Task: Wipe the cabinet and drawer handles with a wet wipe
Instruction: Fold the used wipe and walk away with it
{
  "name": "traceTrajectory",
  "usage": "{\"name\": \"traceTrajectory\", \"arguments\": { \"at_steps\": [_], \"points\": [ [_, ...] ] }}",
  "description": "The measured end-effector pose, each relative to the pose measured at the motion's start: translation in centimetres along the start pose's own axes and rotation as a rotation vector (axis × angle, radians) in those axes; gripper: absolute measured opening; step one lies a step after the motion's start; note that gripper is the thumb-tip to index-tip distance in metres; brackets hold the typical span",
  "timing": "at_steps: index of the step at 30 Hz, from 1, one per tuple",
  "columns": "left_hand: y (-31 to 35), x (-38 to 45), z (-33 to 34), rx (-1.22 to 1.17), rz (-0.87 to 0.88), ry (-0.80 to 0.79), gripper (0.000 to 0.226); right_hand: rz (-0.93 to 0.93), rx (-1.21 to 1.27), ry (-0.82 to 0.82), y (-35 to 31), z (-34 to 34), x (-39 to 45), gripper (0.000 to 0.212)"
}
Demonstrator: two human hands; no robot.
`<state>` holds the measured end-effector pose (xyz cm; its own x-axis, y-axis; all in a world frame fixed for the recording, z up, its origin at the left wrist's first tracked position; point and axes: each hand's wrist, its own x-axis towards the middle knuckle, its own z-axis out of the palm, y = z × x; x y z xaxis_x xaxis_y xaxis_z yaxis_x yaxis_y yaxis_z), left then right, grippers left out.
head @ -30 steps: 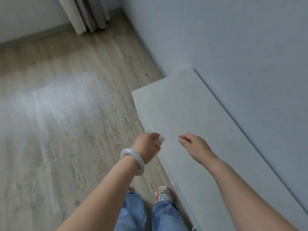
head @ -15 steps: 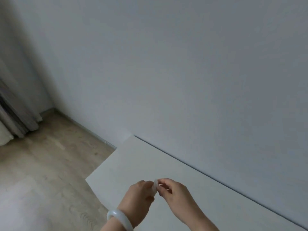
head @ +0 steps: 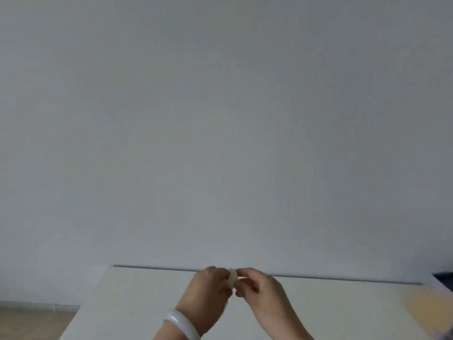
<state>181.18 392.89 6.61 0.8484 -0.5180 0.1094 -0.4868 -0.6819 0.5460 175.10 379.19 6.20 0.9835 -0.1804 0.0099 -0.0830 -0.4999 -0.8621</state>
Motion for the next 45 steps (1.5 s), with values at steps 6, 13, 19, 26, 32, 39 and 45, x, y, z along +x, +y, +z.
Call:
{"name": "traceTrajectory", "arguments": {
  "at_steps": [6,13,19,26,32,39,45],
  "points": [
    [10.2,2.6,4.8,-0.055,0.154,-0.055,0.016,0.056,0.042,0.171,3.5,-10.1,-4.5,0.016],
    [25.8,4.9,13.0,-0.129,0.28,-0.159,0.011,0.144,0.049,0.413,9.6,-24.2,-11.0,0.011],
    [37.8,5.2,20.4,-0.264,0.325,-0.325,0.008,0.218,0.03,0.625,15.5,-35.4,-17.4,0.004],
    [46.9,6.1,26.9,-0.38,0.368,-0.428,0.031,0.295,0.11,0.8,21.6,-43.8,-21.7,0.015],
    [51.5,10.0,33.0,-0.535,0.353,-0.549,0.033,0.398,0.257,0.956,26.7,-49.0,-23.2,0.021],
    [58.8,14.6,41.8,-0.814,0.292,-0.747,0.008,0.542,0.327,1.178,31.7,-56.2,-25.5,0.007],
    [68.8,12.6,50.1,-0.817,0.382,-0.971,0.025,0.593,0.49,1.229,35.7,-61.4,-30.9,0.021]
  ]
}}
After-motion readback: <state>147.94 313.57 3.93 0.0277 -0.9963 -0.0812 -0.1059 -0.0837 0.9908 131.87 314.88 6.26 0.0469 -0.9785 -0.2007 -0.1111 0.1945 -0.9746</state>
